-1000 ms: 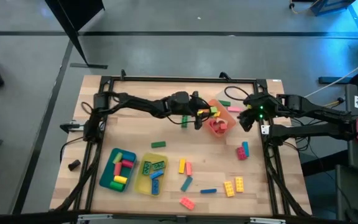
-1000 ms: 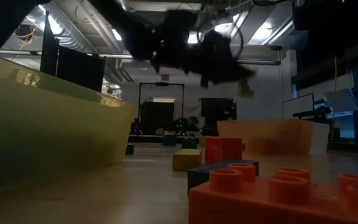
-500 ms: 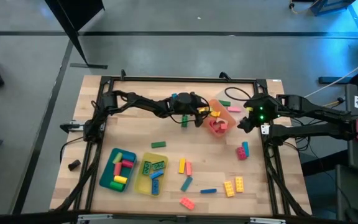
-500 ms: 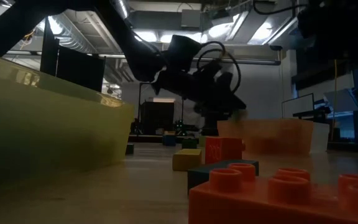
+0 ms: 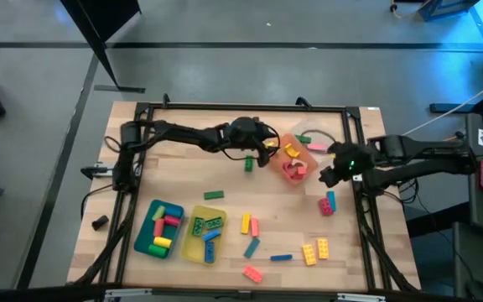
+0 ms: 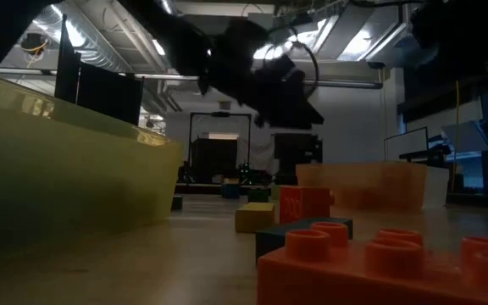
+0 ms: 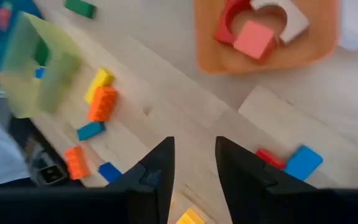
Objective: Sort blocks by size
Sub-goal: Put the red rectangle game piece into the yellow bin
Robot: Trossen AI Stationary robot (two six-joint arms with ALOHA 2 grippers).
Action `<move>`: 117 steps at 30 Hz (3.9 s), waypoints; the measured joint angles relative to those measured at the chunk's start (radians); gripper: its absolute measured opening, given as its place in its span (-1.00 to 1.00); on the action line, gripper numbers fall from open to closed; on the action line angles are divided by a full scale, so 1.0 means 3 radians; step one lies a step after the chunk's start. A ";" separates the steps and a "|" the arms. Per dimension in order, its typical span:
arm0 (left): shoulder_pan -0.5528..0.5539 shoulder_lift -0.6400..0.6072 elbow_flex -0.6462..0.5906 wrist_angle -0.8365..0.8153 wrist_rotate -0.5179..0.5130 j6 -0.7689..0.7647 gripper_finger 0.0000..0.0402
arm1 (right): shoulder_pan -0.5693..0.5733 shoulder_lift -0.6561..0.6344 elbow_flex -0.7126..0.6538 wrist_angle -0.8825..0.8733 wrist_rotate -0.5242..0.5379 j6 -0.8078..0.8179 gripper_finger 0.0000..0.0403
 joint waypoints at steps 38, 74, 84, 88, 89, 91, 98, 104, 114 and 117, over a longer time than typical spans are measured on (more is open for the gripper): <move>0.0110 -0.4210 -0.2499 -0.1610 0.0143 -0.0137 0.05 | 0.0945 0.1857 0.0000 -0.0375 0.0025 0.1168 0.34; 0.0108 -0.4867 -0.2829 -0.1575 0.0146 -0.0419 0.05 | 0.0945 0.2850 -0.0182 0.0056 -0.0069 0.1154 -0.01; 0.0108 -0.4867 -0.2829 -0.1573 0.0146 -0.0440 0.05 | 0.0945 0.2843 -0.0033 0.0060 -0.0083 0.0976 -0.30; 0.0108 -0.4865 -0.2829 -0.1571 0.0147 -0.0468 0.05 | 0.0945 0.2842 0.0103 0.0022 -0.0185 0.0807 -0.30; 0.0108 -0.4865 -0.2829 -0.1571 0.0147 -0.0479 0.05 | 0.0945 0.2842 0.0152 0.0031 -0.0219 0.0755 -0.30; 0.0108 -0.4865 -0.2829 -0.1571 0.0146 -0.0480 0.05 | 0.0945 0.2842 0.0241 0.0027 -0.0298 0.0636 -0.28; 0.0108 -0.4865 -0.2829 -0.1573 0.0146 -0.0481 0.05 | 0.0913 0.2839 0.0666 -0.0026 -0.0479 0.0215 -0.26; 0.0110 -0.4864 -0.2829 -0.1573 0.0146 -0.0481 0.05 | 0.0823 0.2838 0.1058 0.0256 -0.0449 -0.0183 -0.24; 0.0110 -0.4864 -0.2829 -0.1575 0.0146 -0.0480 0.05 | 0.0701 0.2841 0.1218 0.2122 -0.0147 -0.1290 -0.23; 0.0110 -0.4864 -0.2829 -0.1576 0.0146 -0.0480 0.05 | 0.0669 0.2908 0.1219 0.2683 -0.0101 -0.1765 -0.23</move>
